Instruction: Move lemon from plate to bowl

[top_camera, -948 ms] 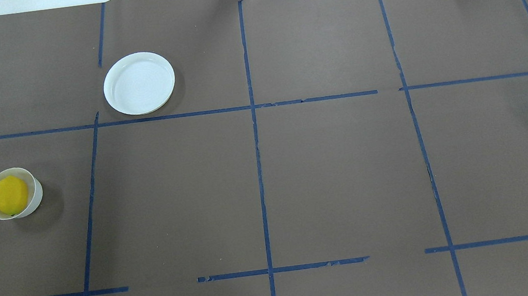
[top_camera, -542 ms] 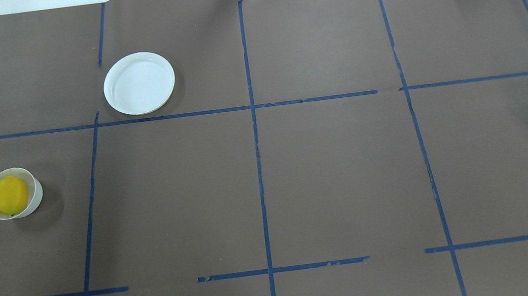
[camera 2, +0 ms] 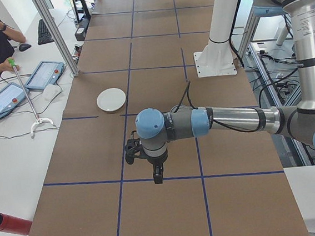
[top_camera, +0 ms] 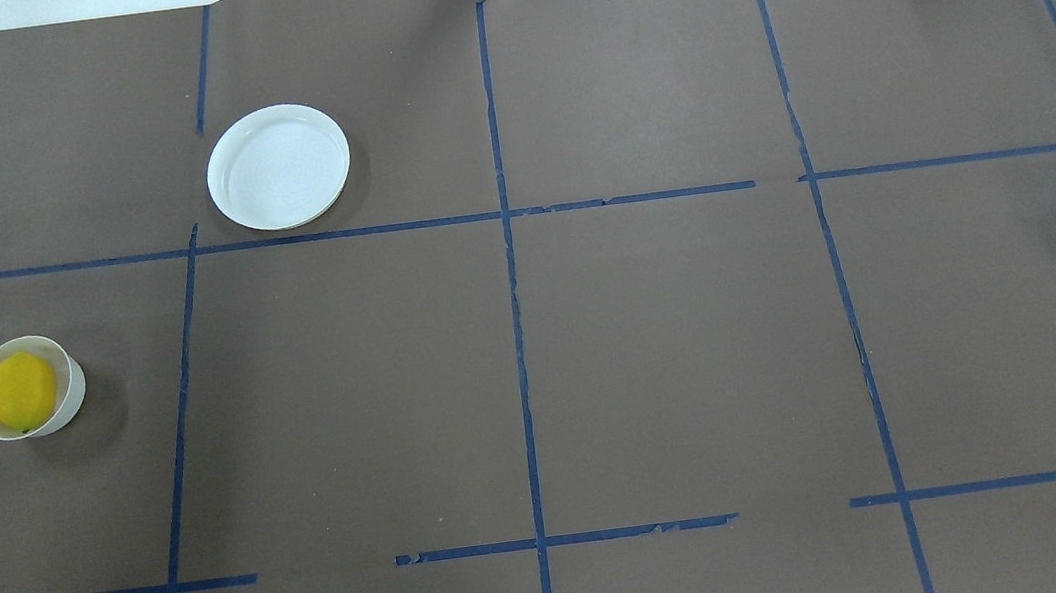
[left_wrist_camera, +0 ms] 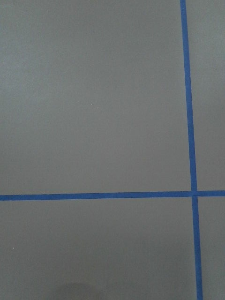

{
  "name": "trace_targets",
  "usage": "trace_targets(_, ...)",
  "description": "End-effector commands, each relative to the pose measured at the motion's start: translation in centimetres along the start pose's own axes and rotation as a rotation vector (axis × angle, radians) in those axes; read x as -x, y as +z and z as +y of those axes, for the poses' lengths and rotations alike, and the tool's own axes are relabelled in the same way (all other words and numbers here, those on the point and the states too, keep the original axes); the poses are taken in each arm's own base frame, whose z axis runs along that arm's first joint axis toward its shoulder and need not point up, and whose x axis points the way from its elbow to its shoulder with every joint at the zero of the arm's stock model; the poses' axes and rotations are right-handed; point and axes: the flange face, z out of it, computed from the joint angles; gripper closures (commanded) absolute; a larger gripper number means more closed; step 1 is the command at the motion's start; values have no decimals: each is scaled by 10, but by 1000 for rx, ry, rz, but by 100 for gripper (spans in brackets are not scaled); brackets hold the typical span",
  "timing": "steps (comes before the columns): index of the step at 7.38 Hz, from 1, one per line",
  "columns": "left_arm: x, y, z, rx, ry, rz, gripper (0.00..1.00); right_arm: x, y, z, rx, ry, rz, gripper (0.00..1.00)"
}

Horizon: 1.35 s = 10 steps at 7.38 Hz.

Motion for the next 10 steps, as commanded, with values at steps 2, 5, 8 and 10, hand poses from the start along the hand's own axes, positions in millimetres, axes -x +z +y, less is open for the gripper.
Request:
trace_targets(2, -1, 3, -1, 0, -3, 31, 0, 0, 0, 0, 0, 0, 0, 0)
trace_targets(5, 4, 7, 0, 11, -16, 22, 0, 0, 0, 0, 0, 0, 0, 0)
trace_targets(8, 3, 4, -7, 8, -4, -6, 0, 0, 0, 0, 0, 0, 0, 0)
trace_targets(10, -1, -2, -17, -3, 9, -9, 0, 0, 0, 0, 0, 0, 0, 0)
